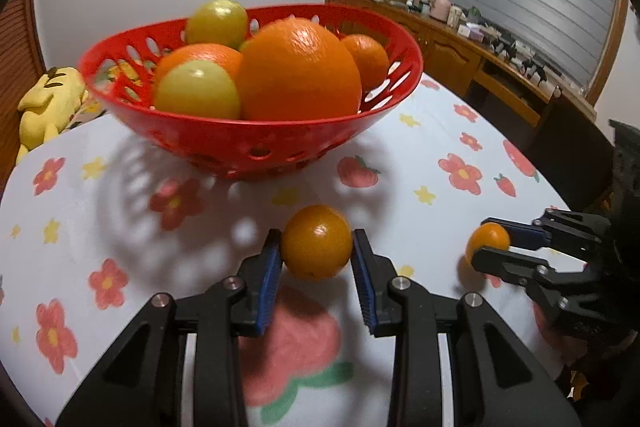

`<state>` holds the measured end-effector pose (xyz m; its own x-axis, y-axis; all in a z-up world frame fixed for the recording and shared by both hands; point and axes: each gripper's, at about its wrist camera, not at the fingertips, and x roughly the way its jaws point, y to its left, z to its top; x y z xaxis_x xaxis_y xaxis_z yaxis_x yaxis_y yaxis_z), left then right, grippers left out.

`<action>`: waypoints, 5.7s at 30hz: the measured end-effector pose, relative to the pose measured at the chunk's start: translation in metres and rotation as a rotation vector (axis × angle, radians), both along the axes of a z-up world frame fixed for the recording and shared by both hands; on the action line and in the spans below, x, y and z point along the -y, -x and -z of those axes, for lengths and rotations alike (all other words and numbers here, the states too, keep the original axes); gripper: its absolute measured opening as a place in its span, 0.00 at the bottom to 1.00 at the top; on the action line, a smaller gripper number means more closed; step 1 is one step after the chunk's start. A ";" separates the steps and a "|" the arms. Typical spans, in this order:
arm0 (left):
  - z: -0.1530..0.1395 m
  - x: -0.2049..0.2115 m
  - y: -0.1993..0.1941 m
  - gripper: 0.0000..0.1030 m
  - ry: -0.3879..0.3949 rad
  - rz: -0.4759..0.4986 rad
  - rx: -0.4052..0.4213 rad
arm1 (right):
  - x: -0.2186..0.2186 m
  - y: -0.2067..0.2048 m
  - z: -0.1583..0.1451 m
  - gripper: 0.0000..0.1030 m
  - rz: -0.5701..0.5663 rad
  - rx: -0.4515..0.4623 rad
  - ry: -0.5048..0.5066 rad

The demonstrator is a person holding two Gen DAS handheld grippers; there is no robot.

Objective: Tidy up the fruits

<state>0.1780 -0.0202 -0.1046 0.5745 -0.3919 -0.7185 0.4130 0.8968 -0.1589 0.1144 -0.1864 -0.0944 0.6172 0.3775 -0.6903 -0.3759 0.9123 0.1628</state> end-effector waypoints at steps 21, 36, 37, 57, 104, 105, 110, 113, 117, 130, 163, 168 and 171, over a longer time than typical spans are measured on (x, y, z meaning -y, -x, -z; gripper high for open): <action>-0.032 -0.035 0.035 0.32 0.052 -0.085 0.101 | -0.002 0.000 0.001 0.29 -0.004 -0.002 0.003; -0.065 -0.050 0.040 0.32 0.067 -0.143 0.202 | 0.005 -0.007 -0.041 0.29 -0.014 0.075 -0.011; -0.068 -0.051 0.040 0.32 0.065 -0.144 0.209 | 0.006 -0.008 -0.046 0.29 -0.014 0.084 -0.012; -0.080 -0.054 -0.014 0.32 0.044 -0.200 0.239 | -0.019 -0.089 -0.104 0.29 -0.094 0.204 0.046; -0.066 -0.056 -0.140 0.33 -0.056 -0.225 0.145 | -0.042 -0.193 -0.091 0.33 -0.201 0.115 0.056; -0.065 -0.056 -0.140 0.33 -0.057 -0.227 0.144 | -0.042 -0.192 -0.091 0.33 -0.202 0.115 0.056; -0.065 -0.056 -0.138 0.36 -0.067 -0.234 0.144 | -0.042 -0.188 -0.091 0.33 -0.204 0.115 0.053; -0.066 -0.055 -0.135 0.45 -0.066 -0.237 0.149 | -0.042 -0.187 -0.090 0.33 -0.204 0.114 0.052; -0.067 -0.052 -0.129 0.48 -0.077 -0.241 0.144 | -0.039 -0.181 -0.090 0.33 -0.201 0.115 0.048; -0.089 -0.041 -0.074 0.52 -0.065 -0.235 0.196 | -0.031 -0.132 -0.099 0.34 -0.170 0.155 0.012; -0.163 -0.026 0.079 0.98 -0.030 -0.268 0.440 | -0.006 -0.005 -0.166 0.80 0.010 0.430 -0.027; -0.160 -0.030 0.088 0.98 -0.024 -0.307 0.437 | -0.006 0.003 -0.164 0.80 0.019 0.429 -0.032; -0.156 -0.033 0.095 0.98 -0.014 -0.331 0.431 | -0.005 0.008 -0.161 0.80 0.036 0.431 -0.032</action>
<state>0.0832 0.0132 0.0511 0.9095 -0.1325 -0.3941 0.1337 0.9907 -0.0246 0.1059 -0.1817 0.0669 0.8596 0.3673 -0.3552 -0.3835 0.9232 0.0266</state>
